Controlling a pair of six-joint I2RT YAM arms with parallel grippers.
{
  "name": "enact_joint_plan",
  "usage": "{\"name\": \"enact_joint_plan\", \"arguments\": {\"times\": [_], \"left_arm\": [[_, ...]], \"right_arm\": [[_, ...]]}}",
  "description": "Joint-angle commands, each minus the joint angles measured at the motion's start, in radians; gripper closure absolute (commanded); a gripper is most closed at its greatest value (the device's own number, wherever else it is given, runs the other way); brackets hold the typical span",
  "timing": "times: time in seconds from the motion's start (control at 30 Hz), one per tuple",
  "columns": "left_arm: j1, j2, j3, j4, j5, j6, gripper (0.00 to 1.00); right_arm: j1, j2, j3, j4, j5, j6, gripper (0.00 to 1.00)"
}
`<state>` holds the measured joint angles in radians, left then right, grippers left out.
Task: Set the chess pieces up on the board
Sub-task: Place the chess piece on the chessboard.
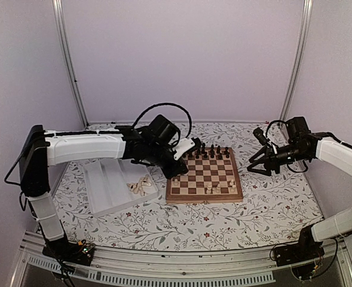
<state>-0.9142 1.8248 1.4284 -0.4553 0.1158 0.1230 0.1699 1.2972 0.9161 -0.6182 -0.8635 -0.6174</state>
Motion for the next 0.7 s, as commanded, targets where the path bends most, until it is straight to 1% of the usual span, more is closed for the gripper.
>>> {"name": "enact_joint_plan", "arguments": {"times": [0.0, 0.23, 0.67], "left_arm": [[0.015, 0.082, 0.099, -0.1, 0.005, 0.046, 0.92], [0.025, 0.176, 0.165, -0.138, 0.002, 0.07, 0.92], [0.032, 0.259, 0.207, -0.194, -0.005, 0.079, 0.92]], "right_arm": [[0.002, -0.01, 0.001, 0.056, -0.023, -0.005, 0.43], [0.001, 0.033, 0.017, 0.04, -0.051, -0.018, 0.43], [0.001, 0.046, 0.015, 0.029, -0.066, -0.037, 0.43]]}}
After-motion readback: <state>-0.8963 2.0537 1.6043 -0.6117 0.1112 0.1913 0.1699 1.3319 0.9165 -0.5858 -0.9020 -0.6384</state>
